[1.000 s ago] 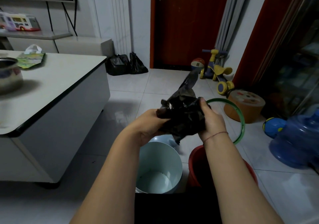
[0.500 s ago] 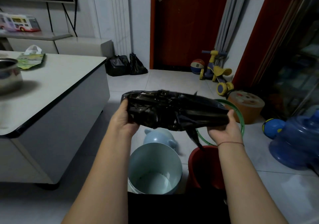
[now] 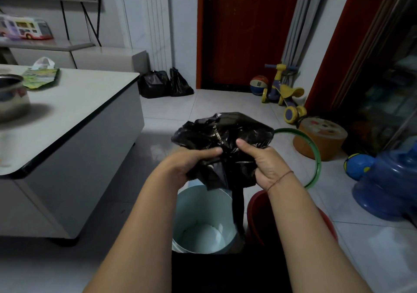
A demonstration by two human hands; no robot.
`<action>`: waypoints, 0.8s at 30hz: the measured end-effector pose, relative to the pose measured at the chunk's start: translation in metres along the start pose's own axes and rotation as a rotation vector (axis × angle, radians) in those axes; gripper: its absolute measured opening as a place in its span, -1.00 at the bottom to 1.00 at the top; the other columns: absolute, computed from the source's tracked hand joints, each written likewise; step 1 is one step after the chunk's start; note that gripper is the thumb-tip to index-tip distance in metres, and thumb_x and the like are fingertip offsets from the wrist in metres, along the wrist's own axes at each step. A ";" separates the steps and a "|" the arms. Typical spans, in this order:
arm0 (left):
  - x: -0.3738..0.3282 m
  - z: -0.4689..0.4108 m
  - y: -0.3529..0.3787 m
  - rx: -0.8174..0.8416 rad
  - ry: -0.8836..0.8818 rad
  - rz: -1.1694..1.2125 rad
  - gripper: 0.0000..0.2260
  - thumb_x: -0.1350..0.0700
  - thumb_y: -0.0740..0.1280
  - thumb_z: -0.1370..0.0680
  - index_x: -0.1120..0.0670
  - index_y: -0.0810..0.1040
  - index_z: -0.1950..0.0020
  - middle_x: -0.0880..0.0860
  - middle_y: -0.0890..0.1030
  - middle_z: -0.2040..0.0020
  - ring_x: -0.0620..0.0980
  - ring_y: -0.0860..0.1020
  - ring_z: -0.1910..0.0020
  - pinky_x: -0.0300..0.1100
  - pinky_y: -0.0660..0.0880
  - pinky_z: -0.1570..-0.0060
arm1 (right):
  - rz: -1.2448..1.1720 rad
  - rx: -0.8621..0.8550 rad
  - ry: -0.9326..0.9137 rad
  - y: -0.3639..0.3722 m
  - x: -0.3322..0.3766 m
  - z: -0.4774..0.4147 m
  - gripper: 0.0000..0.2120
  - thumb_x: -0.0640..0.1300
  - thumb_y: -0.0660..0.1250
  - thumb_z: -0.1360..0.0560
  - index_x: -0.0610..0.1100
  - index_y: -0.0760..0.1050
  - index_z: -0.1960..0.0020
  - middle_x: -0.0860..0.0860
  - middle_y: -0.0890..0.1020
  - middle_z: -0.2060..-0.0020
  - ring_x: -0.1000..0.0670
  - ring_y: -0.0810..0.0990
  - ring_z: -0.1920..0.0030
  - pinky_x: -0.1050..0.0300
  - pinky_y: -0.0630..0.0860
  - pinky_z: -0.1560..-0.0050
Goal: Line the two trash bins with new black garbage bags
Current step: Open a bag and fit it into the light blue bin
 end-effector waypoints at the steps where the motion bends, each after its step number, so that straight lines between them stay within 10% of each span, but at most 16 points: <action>1: 0.004 0.000 0.001 -0.025 -0.032 -0.063 -0.82 0.23 0.51 -0.36 0.17 0.64 0.06 0.07 0.71 0.25 -0.01 0.67 0.33 -0.21 0.57 0.40 | 0.000 -0.009 -0.025 0.000 0.002 -0.001 -0.66 -0.19 0.48 -0.29 -0.25 0.61 -0.04 -0.21 0.69 0.05 -0.18 0.68 0.05 -0.08 0.63 0.10; 6: 0.001 -0.009 -0.002 -0.251 0.116 -0.090 -0.88 0.25 0.43 -0.44 0.16 0.62 0.04 0.11 0.69 0.14 0.03 0.65 0.18 -0.16 0.57 0.17 | 0.291 -0.031 0.023 0.002 -0.005 0.004 -0.45 0.08 0.59 -0.09 -0.22 0.64 0.04 -0.15 0.72 0.11 -0.15 0.69 0.04 -0.01 0.60 -0.03; 9: 0.001 -0.011 0.000 -0.287 0.131 0.030 -0.90 0.23 0.40 -0.45 0.14 0.59 0.04 0.09 0.67 0.17 0.05 0.65 0.17 -0.13 0.56 0.19 | 0.358 -0.099 0.038 0.000 -0.008 0.004 -0.70 -0.10 0.54 -0.31 -0.23 0.62 0.03 -0.17 0.71 0.10 -0.12 0.69 0.06 0.00 0.59 -0.08; 24: -0.002 -0.007 0.000 -0.199 0.049 0.338 -0.83 0.25 0.34 -0.49 0.25 0.56 -0.07 0.13 0.63 0.26 0.03 0.61 0.36 -0.21 0.51 0.44 | -0.458 -0.252 0.137 -0.026 0.001 -0.002 -0.51 0.06 0.26 -0.55 -0.24 0.42 -0.35 -0.25 0.53 -0.26 -0.27 0.52 -0.24 -0.26 0.42 -0.26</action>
Point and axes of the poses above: each hand's wrist, its own z-axis away from the middle knuckle, its own y-axis out of the palm, x = y × z, the point moved 6 cm from there along -z, towards the middle knuckle
